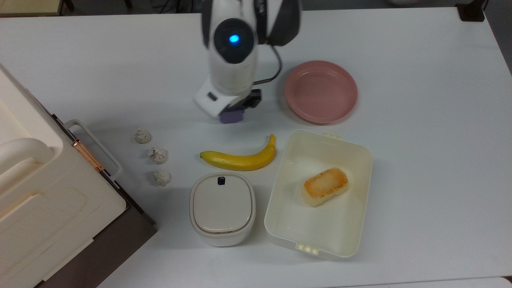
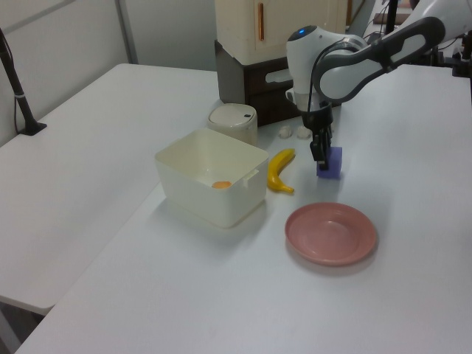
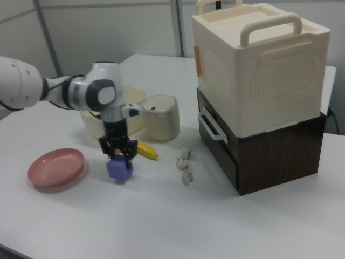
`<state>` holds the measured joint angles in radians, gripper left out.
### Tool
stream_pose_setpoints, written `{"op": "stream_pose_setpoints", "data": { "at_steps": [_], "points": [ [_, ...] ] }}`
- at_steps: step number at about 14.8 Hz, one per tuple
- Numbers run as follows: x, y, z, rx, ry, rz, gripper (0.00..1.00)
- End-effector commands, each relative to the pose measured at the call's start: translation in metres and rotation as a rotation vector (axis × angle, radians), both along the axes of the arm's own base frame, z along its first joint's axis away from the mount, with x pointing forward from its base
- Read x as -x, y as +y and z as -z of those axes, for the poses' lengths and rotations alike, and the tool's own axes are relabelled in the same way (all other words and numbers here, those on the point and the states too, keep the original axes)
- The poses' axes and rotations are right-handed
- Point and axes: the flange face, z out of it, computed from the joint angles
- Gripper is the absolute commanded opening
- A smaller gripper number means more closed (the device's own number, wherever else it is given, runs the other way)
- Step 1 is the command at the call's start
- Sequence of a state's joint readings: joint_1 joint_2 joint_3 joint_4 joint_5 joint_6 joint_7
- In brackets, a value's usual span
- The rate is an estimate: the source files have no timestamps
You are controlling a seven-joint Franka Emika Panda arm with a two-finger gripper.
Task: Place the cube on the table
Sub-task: 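Lower the cube onto the bare table and open the gripper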
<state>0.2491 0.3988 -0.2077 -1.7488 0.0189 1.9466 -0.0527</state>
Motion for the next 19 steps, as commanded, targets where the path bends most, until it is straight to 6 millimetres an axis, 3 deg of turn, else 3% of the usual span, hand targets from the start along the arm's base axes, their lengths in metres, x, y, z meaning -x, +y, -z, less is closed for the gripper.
{"op": "stream_pose_setpoints", "data": {
  "at_steps": [1,3,5,7,11,19],
  "points": [
    [0.002,-0.029,-0.013,-0.007,-0.030,-0.013,1.00],
    [0.001,-0.040,-0.050,-0.016,-0.087,0.036,1.00],
    [0.007,-0.033,-0.090,-0.036,-0.140,0.109,1.00],
    [0.017,-0.040,-0.128,-0.030,-0.173,0.130,1.00],
    [0.034,-0.049,-0.187,-0.031,-0.151,0.148,1.00],
    [0.039,-0.063,-0.227,-0.023,-0.214,0.222,1.00]
  ]
}}
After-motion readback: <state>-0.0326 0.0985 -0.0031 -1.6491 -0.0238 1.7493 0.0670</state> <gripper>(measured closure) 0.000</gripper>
